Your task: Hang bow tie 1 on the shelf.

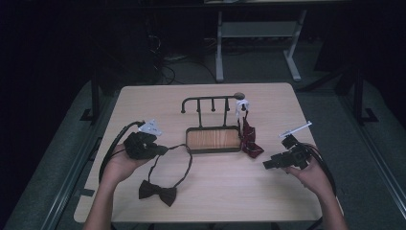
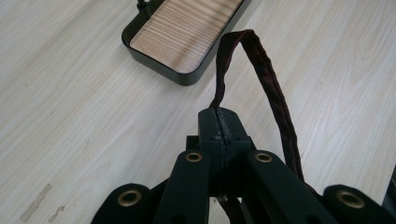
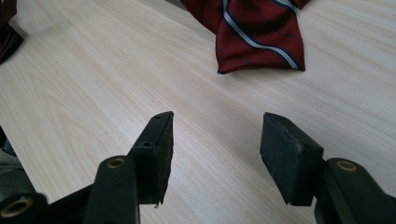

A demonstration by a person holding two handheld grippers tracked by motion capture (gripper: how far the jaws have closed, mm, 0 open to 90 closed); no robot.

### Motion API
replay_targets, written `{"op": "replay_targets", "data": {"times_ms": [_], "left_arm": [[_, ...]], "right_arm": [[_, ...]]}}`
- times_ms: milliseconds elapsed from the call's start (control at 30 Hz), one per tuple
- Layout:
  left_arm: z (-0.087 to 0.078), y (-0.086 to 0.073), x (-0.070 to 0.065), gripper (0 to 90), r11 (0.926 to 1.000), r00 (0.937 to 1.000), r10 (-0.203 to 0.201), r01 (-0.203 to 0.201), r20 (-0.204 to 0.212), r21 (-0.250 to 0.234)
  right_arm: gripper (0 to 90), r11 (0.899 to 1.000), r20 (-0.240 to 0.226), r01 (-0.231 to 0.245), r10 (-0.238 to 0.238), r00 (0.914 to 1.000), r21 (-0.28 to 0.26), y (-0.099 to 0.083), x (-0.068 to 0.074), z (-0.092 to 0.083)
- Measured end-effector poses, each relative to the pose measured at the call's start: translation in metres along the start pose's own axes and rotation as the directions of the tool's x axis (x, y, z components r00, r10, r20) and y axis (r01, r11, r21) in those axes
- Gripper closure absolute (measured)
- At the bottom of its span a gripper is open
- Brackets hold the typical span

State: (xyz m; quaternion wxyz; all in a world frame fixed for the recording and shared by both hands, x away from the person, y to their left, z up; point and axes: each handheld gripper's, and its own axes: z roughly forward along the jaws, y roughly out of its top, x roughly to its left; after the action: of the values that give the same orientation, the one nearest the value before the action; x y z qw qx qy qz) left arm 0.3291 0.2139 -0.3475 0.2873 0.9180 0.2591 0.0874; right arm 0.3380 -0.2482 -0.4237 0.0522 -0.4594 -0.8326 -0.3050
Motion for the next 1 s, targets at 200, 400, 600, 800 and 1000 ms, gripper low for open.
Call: {"op": "replay_targets", "data": {"times_ms": [200, 400, 600, 800, 1000], "left_arm": [[-0.002, 0.006, 0.001, 90.0, 1.0000, 1.0000, 0.005, -0.005, 0.008, 0.003], [-0.010, 0.014, 0.002, 90.0, 0.9999, 0.9999, 0.014, -0.014, -0.001, -0.001], [-0.017, 0.019, 0.003, 90.0, 0.9996, 0.9997, 0.024, -0.024, -0.003, -0.011], [-0.022, 0.024, 0.002, 90.0, 0.9994, 0.9995, 0.031, -0.031, 0.003, -0.017], [-0.024, 0.030, -0.002, 90.0, 0.9989, 0.9991, 0.043, -0.043, 0.004, -0.020]], "right_arm": [[44.3, 1.000, 0.000, 0.003, -0.003, 1.0000, -0.010, 0.000, 0.000, -0.003], [44.3, 1.000, -0.001, 0.004, -0.004, 1.0000, -0.016, -0.001, -0.001, -0.004], [44.3, 1.000, -0.006, 0.008, -0.008, 0.9999, -0.012, -0.001, -0.002, -0.003], [44.3, 1.000, -0.006, 0.009, -0.009, 0.9999, -0.015, -0.001, -0.004, -0.004], [44.3, 1.000, -0.005, 0.009, -0.010, 0.9999, -0.030, 0.000, -0.003, -0.009]]}}
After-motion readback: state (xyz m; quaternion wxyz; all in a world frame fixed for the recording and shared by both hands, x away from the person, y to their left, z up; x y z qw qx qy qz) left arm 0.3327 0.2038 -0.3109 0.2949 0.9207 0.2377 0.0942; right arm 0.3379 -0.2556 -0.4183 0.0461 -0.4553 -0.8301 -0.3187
